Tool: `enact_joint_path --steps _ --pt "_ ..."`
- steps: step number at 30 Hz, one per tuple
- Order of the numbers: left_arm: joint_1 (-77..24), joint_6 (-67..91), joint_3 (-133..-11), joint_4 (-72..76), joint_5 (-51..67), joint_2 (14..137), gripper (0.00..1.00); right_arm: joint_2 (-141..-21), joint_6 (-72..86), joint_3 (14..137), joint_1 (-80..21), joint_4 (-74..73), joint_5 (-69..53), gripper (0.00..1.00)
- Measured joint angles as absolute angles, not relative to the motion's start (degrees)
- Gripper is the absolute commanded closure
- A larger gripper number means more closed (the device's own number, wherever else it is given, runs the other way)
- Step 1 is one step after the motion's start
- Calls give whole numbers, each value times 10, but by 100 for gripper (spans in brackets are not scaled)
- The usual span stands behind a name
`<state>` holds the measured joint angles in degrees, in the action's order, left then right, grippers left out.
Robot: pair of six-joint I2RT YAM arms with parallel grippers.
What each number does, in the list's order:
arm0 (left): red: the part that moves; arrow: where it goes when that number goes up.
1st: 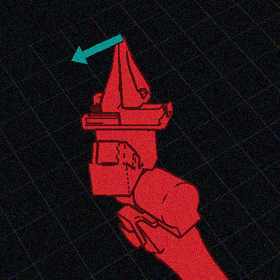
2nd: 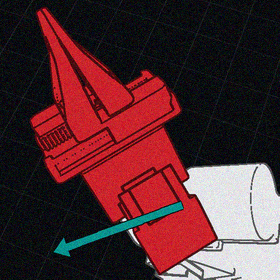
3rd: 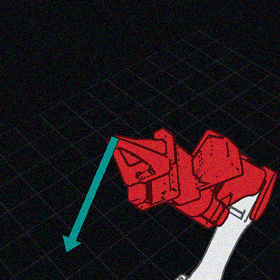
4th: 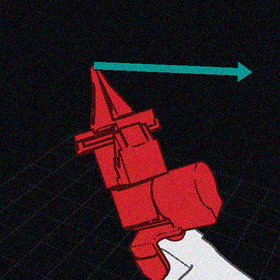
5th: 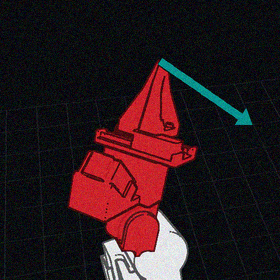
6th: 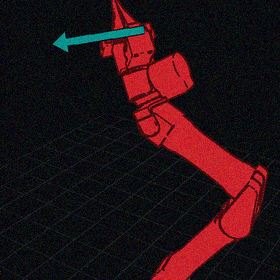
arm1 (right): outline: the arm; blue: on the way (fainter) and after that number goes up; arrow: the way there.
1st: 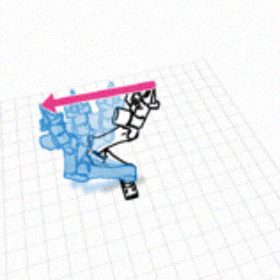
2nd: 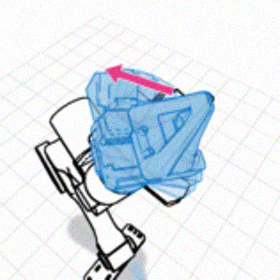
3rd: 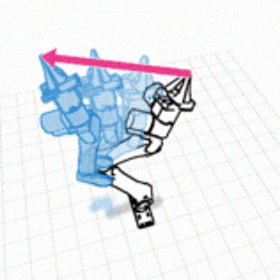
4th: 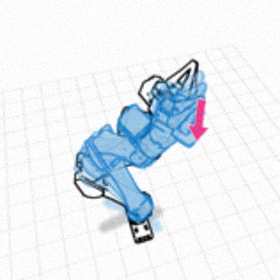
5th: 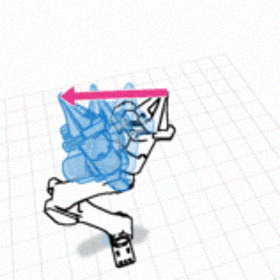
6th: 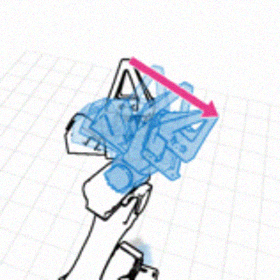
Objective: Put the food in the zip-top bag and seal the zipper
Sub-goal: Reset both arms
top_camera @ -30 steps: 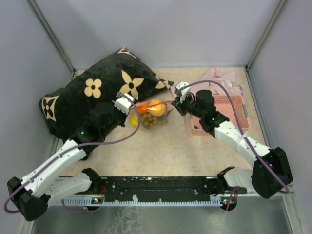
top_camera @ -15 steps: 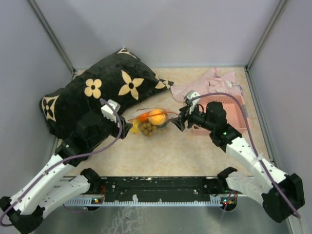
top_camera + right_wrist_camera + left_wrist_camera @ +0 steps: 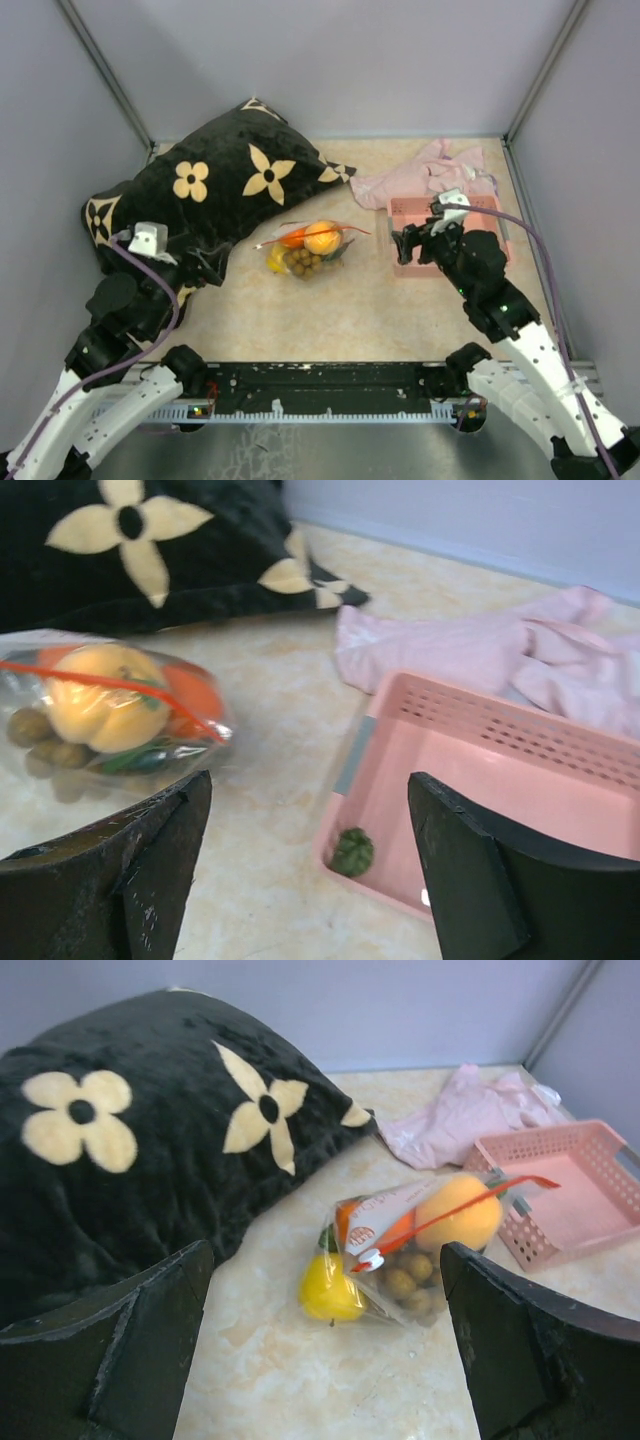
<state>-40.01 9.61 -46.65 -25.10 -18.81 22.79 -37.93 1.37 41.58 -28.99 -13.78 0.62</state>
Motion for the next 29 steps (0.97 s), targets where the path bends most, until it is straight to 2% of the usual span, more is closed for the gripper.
enact_joint_path --steps 9,14,29 --pt "-400 89 -452 -200 -292 149 0 -209 26 415 -290 -192 225 20" --pt "-400 68 -360 -116 -355 86 0 -124 26 370 -290 -174 288 20" --pt "-389 31 -320 -84 -390 73 0 -116 22 363 -290 -176 297 19"
